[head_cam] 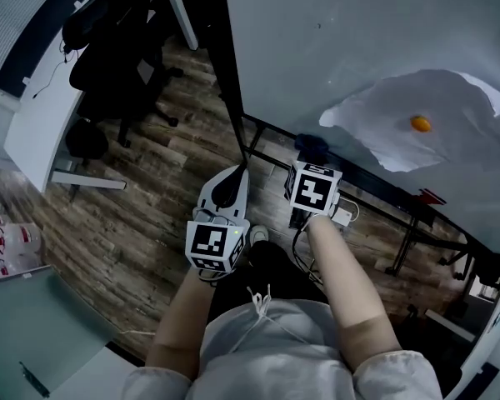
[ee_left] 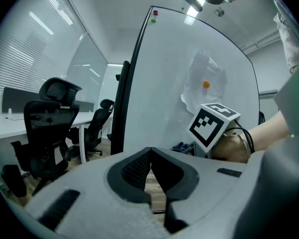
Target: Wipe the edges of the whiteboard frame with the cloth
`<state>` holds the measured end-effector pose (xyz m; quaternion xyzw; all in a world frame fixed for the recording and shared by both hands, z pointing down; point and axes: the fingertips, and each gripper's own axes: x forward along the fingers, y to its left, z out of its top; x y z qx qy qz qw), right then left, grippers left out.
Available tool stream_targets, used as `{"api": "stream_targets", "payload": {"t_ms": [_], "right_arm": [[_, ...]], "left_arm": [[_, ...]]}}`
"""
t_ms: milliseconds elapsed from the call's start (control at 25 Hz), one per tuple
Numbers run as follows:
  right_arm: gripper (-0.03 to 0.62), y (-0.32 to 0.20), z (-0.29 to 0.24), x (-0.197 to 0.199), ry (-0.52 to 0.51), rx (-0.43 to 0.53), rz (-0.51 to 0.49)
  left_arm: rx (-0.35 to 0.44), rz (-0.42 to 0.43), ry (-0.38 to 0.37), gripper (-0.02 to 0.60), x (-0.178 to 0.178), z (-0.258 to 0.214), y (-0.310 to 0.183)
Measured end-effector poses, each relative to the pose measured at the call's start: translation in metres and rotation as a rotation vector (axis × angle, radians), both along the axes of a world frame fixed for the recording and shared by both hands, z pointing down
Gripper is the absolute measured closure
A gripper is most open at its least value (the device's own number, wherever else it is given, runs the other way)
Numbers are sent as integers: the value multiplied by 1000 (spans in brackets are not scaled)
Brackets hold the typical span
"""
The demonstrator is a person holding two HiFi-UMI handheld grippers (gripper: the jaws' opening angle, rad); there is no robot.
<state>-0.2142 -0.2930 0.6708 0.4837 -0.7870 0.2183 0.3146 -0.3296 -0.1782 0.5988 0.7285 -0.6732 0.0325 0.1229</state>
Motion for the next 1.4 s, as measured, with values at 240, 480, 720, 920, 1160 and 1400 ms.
{"api": "stream_targets", "payload": {"t_ms": [240, 480, 720, 920, 1160, 1400], "right_arm": [[520, 7, -3, -22, -5, 22, -30], [520, 2, 4, -50, -20, 11, 2], [520, 3, 6, -69, -36, 23, 51], [520, 5, 10, -108, -59, 17, 43], [520, 5, 10, -142, -149, -2, 104], [520, 7, 5, -166, -203, -2, 110]], "left_arm": [[-3, 35, 8, 563, -10, 5, -5], [-26, 61, 12, 563, -30, 13, -3], [-47, 100, 18, 563, -55, 24, -1], [-66, 141, 19, 563, -78, 34, 0], [-111, 168, 5, 563, -107, 47, 4], [-123, 192, 9, 563, -120, 49, -2]]}}
